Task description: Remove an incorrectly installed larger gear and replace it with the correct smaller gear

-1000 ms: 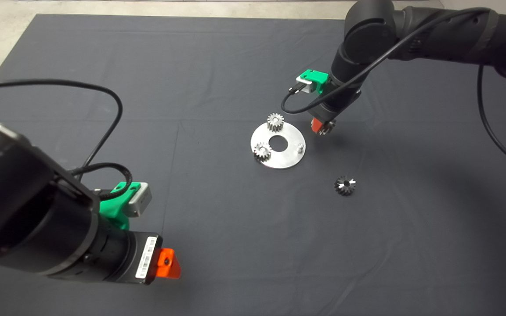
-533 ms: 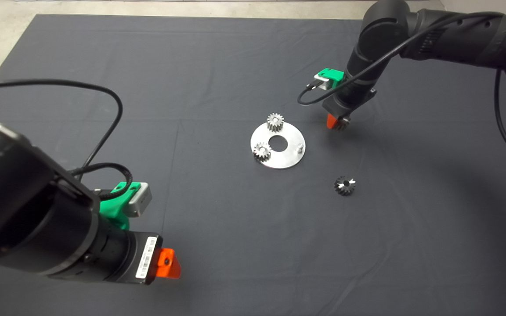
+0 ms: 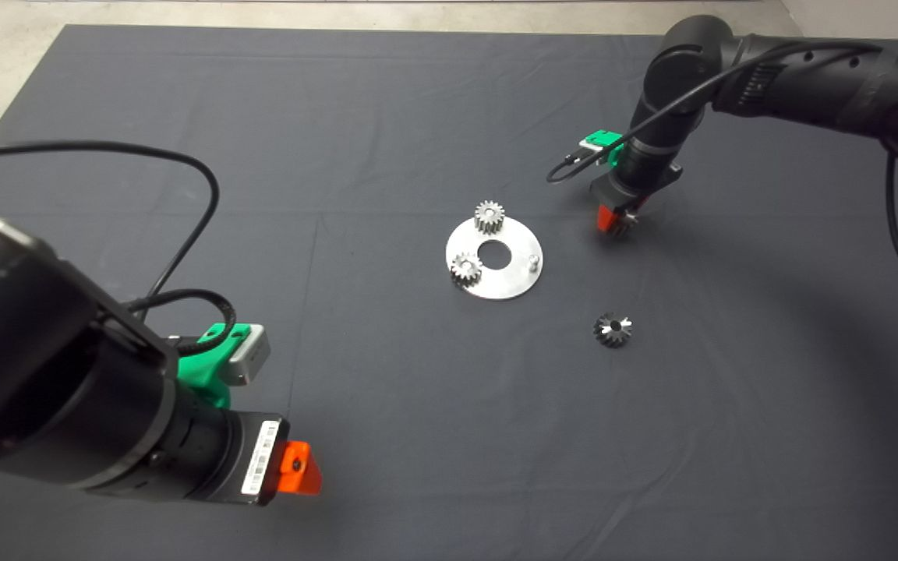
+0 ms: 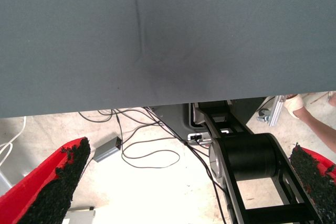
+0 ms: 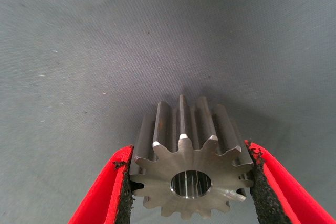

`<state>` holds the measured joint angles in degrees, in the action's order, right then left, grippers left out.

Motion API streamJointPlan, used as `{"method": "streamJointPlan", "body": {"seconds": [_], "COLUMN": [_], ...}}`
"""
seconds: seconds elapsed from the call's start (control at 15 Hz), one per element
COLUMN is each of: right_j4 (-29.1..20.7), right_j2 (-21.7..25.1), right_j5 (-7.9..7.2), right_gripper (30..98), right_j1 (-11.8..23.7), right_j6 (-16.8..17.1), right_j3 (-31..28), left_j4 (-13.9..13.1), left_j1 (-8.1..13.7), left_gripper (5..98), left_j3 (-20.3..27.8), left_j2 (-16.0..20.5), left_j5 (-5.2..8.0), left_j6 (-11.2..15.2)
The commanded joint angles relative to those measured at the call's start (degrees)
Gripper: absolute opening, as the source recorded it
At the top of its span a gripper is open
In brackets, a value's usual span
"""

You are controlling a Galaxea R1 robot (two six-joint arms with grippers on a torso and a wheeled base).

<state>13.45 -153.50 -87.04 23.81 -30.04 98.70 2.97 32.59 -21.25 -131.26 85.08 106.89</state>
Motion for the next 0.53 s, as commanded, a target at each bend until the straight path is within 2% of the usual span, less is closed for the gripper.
{"method": "streamJointPlan", "body": {"seconds": [0.0,0.47], "right_j4": [-1.6,-2.5], "right_j2": [0.1,0.5], "right_j5": [-5.77,-6.04], "right_gripper": [47.6,47.6], "right_j1": [1.9,2.0], "right_j6": [0.4,0.4], "right_j3": [1.0,1.7], "left_j4": [-1.1,-1.1], "left_j1": [0.6,0.5], "left_gripper": [98.2,98.2], "left_j3": [1.1,1.1], "left_j2": [-0.1,0.0], "left_j5": [0.09,0.09], "left_j6": [0.2,0.2]}}
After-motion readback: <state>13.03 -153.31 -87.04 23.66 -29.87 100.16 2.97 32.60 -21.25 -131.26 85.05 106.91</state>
